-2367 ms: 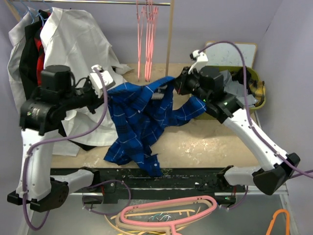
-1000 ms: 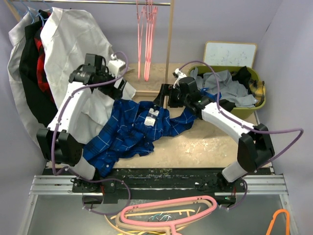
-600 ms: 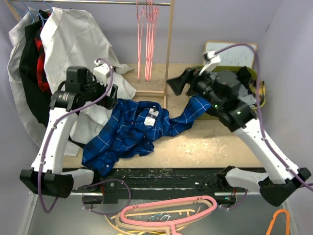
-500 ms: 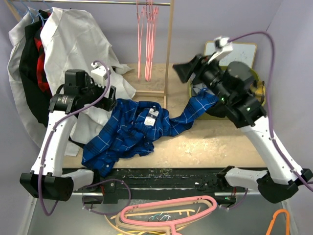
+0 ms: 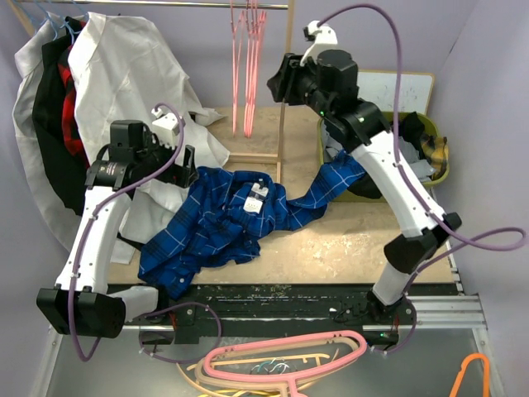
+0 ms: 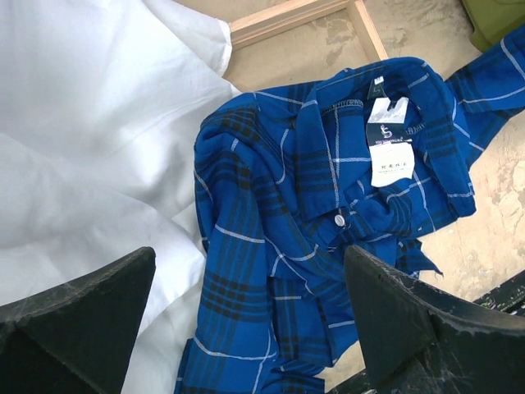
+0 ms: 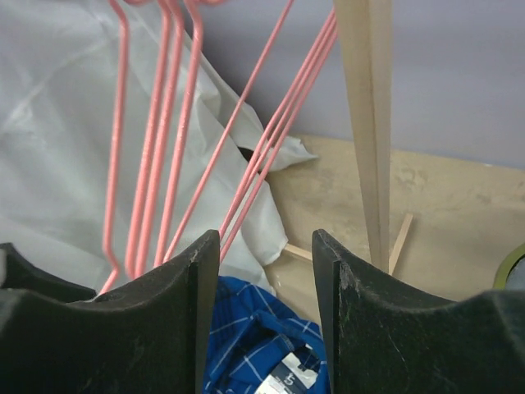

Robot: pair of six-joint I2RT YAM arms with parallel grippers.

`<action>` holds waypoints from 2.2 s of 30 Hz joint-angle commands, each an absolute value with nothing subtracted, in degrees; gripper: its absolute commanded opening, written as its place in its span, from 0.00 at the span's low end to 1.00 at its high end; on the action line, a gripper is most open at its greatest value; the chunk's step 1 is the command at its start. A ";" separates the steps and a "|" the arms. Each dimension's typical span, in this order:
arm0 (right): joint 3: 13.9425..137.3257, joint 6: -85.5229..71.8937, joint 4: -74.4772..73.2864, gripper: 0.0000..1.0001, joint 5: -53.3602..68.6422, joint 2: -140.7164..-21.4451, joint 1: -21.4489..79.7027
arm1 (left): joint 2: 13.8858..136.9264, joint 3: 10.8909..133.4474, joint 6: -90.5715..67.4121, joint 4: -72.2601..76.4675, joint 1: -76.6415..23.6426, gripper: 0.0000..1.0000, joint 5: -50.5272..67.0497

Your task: Place the shirt on the hanger

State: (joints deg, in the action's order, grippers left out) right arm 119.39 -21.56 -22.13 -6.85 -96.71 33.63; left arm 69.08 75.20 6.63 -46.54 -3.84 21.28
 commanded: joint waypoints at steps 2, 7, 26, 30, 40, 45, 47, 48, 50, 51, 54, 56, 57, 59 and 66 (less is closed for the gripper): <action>126.38 -19.62 -22.33 0.51 -7.81 -98.23 34.50 | 69.05 75.91 6.30 -43.63 -3.36 0.99 22.19; 126.65 -19.53 -21.38 0.52 -7.25 -98.79 35.00 | 70.16 76.35 6.63 -43.96 -3.26 0.99 22.93; 126.78 -19.34 -20.13 0.54 -6.37 -99.86 37.06 | 70.91 76.20 7.73 -43.95 -3.25 0.99 23.41; 127.37 -19.25 -20.57 0.54 -6.55 -100.68 37.33 | 70.67 75.77 7.87 -43.86 -3.25 0.99 23.38; 126.16 -18.81 -20.82 0.50 -9.12 -101.75 37.44 | 70.47 75.33 8.08 -43.61 -3.25 1.00 23.55; 126.10 -18.30 -21.24 0.46 -11.07 -102.32 37.38 | 70.43 75.21 8.16 -43.59 -3.25 0.99 23.71; 126.47 -18.12 -21.75 0.46 -11.80 -102.75 37.49 | 70.46 75.11 8.20 -43.59 -3.25 0.99 23.82; 126.92 -17.92 -22.30 0.46 -12.60 -103.07 37.66 | 70.72 75.21 9.06 -44.24 -3.25 0.99 24.92; 128.17 -16.99 -23.66 0.47 -15.46 -103.90 38.55 | 71.49 75.91 9.63 -45.93 -3.25 0.99 26.90; 129.03 -16.28 -24.42 0.47 -17.38 -104.37 39.26 | 71.55 76.26 9.44 -46.42 -3.25 0.99 26.97; 132.34 -13.57 -26.97 0.48 -24.26 -106.51 42.08 | 70.68 75.67 8.44 -46.92 -3.96 0.99 26.14; 134.41 -12.67 -28.63 0.45 -26.90 -108.00 43.05 | 69.91 73.88 7.30 -46.63 -7.21 0.99 21.82; 134.77 -12.59 -28.87 0.41 -27.07 -108.35 43.06 | 69.81 72.71 7.03 -46.34 -9.31 0.99 18.87; 134.23 -12.66 -28.01 0.27 -26.72 -107.80 43.13 | 69.94 70.12 6.76 -45.09 -12.84 0.99 12.30; 131.58 -13.08 -24.53 0.00 -26.99 -102.12 43.74 | 72.06 68.15 3.75 -42.56 -16.16 0.99 12.29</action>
